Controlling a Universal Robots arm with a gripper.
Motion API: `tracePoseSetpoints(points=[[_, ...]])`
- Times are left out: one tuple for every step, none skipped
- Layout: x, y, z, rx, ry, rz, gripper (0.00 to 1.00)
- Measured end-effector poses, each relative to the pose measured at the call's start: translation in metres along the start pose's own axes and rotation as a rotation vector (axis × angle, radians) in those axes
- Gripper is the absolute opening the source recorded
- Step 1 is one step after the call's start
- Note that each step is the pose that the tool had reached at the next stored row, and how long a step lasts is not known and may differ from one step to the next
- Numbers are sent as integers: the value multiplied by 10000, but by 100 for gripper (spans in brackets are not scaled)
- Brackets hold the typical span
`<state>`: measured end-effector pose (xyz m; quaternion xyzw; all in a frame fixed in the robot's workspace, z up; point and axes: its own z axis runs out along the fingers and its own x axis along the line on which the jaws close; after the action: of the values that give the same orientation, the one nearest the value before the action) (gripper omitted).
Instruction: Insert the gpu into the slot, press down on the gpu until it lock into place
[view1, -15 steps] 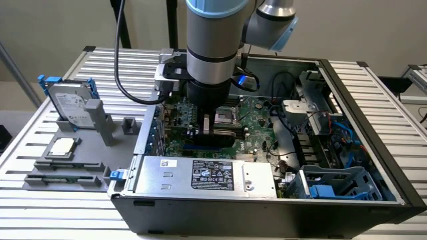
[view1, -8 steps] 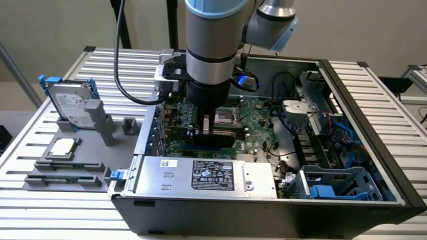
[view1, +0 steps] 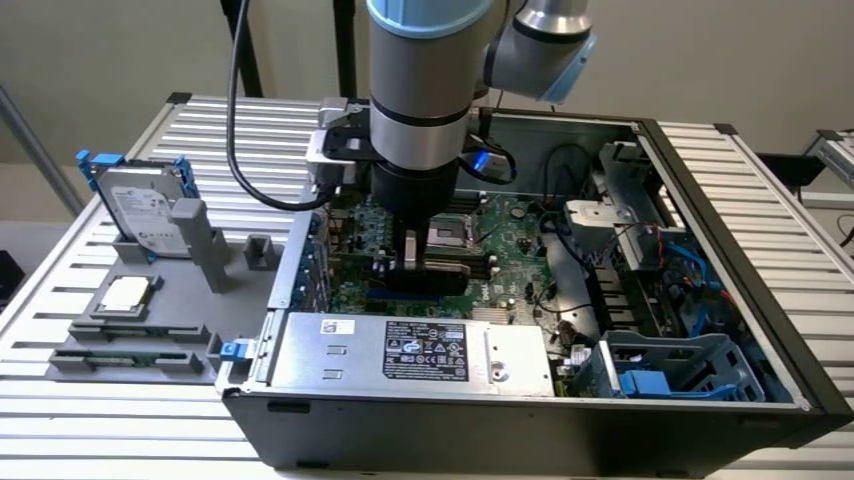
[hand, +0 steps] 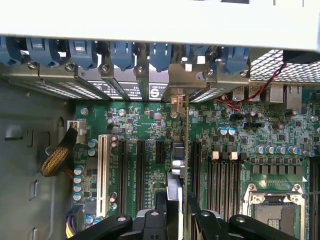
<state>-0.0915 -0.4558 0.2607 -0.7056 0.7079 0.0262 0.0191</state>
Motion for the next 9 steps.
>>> tracePoseSetpoints(points=[[0,1,2,2,0,0,26],[0,1,4,5,0,0,26],[0,1,7,7,-1,0,26],[0,1,10,10,-1,-1,26],[0,1,12,12,-1,-2,26],[1,1,16,15,-2,-4,26],[1,1,19,18,-2,-5,26],[1,1,22,20,-1,-6,26],[1,1,25,22,-1,-8,26]])
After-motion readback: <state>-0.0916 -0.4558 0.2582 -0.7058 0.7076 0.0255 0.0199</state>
